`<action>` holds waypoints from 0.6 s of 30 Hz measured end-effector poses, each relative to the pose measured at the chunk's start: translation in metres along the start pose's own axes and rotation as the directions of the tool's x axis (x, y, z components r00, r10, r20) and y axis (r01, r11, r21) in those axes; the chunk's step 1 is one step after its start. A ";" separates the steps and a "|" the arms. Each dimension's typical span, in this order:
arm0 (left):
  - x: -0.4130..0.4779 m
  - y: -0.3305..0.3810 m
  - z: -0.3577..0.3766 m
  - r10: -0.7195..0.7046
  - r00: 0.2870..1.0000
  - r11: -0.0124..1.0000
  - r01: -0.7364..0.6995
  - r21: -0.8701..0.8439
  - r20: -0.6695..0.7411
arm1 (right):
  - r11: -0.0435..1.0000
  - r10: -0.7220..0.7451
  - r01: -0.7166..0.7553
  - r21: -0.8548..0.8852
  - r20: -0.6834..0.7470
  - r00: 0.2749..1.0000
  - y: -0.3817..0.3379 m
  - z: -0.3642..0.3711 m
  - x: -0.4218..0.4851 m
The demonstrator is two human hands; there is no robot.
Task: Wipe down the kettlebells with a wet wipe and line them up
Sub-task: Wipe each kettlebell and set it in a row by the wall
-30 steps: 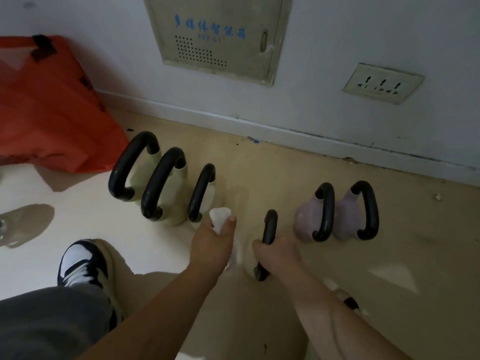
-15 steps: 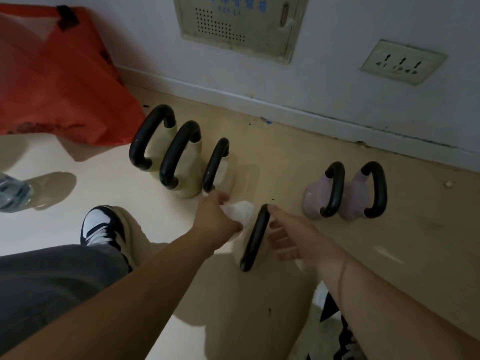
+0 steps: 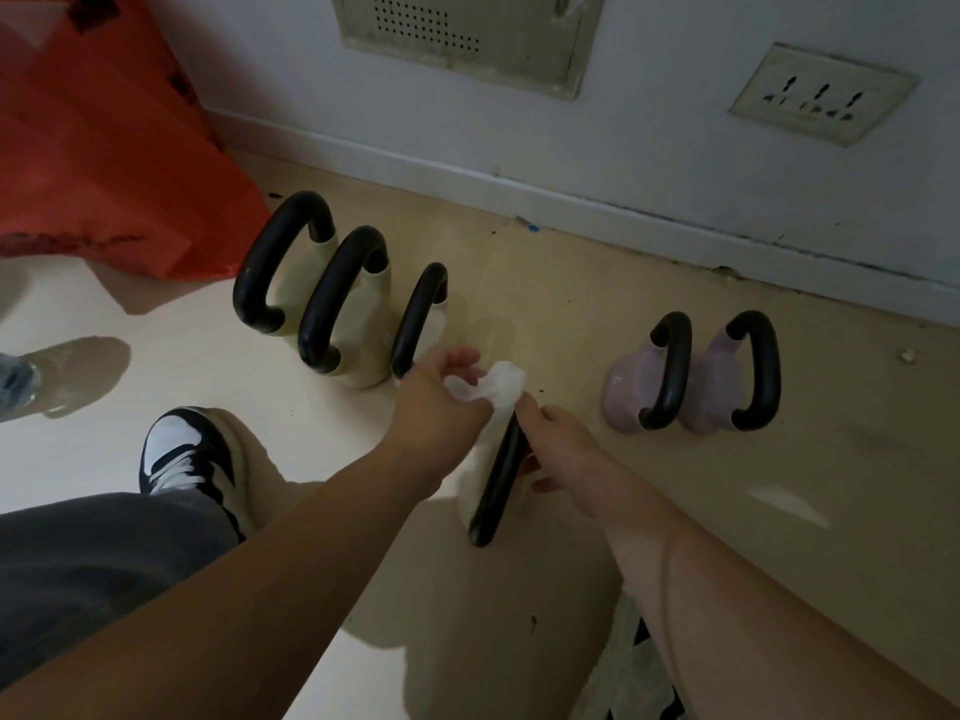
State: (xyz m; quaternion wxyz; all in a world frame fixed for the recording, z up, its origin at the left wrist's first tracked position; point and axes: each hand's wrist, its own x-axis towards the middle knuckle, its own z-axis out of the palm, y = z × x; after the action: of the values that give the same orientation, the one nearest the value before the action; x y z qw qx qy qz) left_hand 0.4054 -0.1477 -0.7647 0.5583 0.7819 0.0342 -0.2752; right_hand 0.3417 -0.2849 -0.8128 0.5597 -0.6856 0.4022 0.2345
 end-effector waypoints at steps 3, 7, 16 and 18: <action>-0.013 -0.006 0.019 0.066 0.991 0.997 -0.068 0.020 0.115 | 0.996 0.005 -0.008 0.092 0.040 0.999 0.006 0.001 0.003; -0.014 -0.022 0.022 0.079 0.991 0.995 -0.086 0.060 0.104 | 0.982 0.052 -0.060 0.181 0.052 0.997 0.010 -0.005 0.006; -0.018 -0.008 0.024 0.402 0.863 0.793 -0.496 0.355 0.307 | 0.967 0.093 -0.091 0.237 0.005 0.996 -0.029 -0.027 0.007; -0.019 -0.003 0.028 0.471 0.800 0.721 -0.592 0.360 0.372 | 0.964 0.088 -0.122 0.238 0.150 0.985 -0.035 -0.035 0.005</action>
State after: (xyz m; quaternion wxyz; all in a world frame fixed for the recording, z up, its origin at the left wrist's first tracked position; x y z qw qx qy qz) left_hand 0.3770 -0.1665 -0.7647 0.4122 0.8249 -0.3315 -0.1996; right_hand 0.3688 -0.3180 -0.7871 0.6535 -0.5707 0.4244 0.2591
